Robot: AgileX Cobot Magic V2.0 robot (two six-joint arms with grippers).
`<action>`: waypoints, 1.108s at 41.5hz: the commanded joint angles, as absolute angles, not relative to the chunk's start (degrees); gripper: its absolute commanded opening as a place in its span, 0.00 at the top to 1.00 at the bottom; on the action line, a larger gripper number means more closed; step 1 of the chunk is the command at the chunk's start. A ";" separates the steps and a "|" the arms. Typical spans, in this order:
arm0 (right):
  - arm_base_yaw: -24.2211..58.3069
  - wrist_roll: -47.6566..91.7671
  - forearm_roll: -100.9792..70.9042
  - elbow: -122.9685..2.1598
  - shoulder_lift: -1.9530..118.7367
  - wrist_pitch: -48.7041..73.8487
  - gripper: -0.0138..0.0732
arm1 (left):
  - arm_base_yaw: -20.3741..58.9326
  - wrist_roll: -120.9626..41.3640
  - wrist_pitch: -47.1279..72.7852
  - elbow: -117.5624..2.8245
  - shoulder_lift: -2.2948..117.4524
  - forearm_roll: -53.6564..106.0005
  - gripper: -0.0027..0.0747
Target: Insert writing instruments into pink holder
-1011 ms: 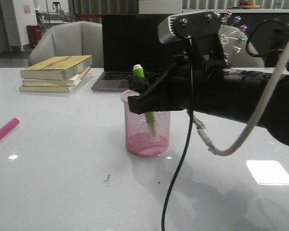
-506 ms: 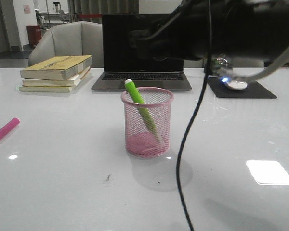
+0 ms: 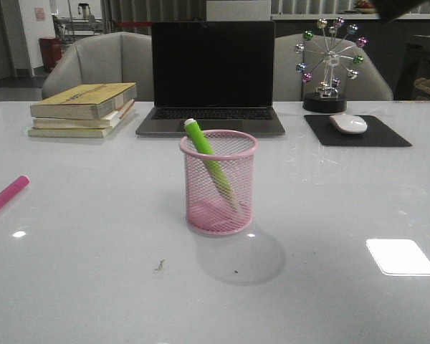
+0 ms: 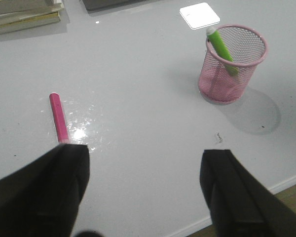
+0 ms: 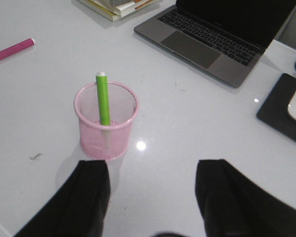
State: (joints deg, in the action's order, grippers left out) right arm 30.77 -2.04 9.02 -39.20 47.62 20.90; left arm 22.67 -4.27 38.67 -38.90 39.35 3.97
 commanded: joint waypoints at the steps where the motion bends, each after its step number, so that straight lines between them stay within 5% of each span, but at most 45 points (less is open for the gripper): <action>1: 30.87 -2.15 8.88 -40.89 42.78 23.88 0.27 | 23.07 -4.22 34.27 -40.51 39.46 4.36 0.28; 29: 30.72 -7.23 8.07 -40.89 38.18 33.31 0.27 | 22.95 -4.22 31.44 -40.63 39.80 6.61 0.28; 46: 30.72 -7.23 8.07 -40.89 38.18 33.31 0.27 | 10.98 -4.22 33.52 -47.31 61.83 5.57 0.28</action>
State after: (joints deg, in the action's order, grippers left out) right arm 30.77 -7.03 7.54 -39.20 38.52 37.20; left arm 13.55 -4.27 36.79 -43.66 57.65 5.44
